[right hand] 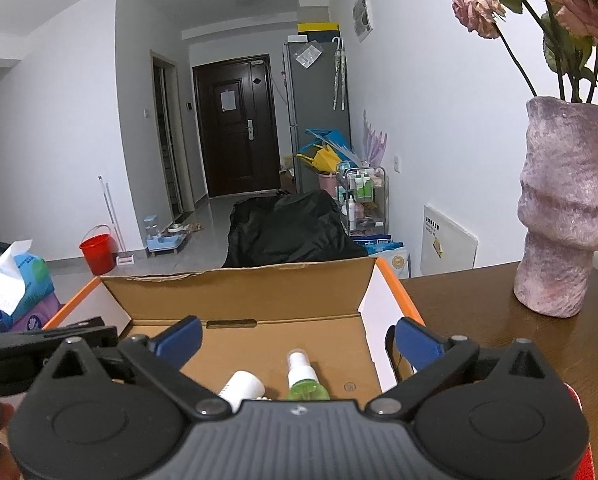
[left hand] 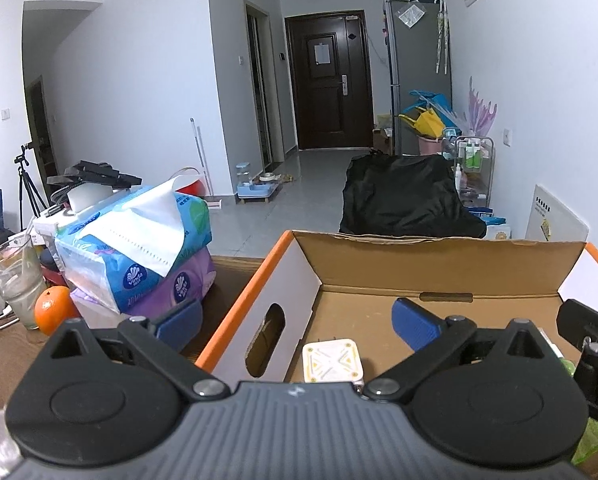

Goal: Organize rigid objects
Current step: 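Open both tools to release the tape roll and cap in the box, then withdraw both tools from the box toward the purple cap and lint brush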

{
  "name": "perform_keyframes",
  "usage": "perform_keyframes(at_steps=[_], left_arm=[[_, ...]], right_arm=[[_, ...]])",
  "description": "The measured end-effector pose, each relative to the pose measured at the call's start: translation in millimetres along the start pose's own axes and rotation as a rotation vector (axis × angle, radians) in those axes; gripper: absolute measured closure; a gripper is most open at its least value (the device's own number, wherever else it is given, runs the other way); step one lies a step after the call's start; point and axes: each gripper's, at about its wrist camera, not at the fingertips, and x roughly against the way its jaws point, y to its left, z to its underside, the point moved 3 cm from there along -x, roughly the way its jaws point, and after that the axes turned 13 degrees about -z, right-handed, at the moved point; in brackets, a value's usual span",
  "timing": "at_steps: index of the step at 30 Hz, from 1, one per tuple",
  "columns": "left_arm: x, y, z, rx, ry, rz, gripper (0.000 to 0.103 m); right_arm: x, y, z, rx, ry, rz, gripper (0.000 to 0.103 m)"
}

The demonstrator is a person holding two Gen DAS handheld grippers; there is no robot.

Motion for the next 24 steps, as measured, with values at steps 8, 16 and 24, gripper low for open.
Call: perform_keyframes(at_steps=[8,16,24], left_arm=[[3.7,2.0,-0.8,-0.008,0.002,0.017,0.000],[11.4,12.8,0.3,-0.002,0.012,0.039,0.000],[24.9,25.9,1.6,-0.003,0.004,0.030,0.000]], right_arm=[[4.0,2.0,-0.7,0.004,-0.002,-0.001,0.000],[16.9,5.2,-1.8,0.012,-0.011,-0.021,0.000],[35.2,11.6,-1.5,0.038,-0.022,-0.045,0.000]])
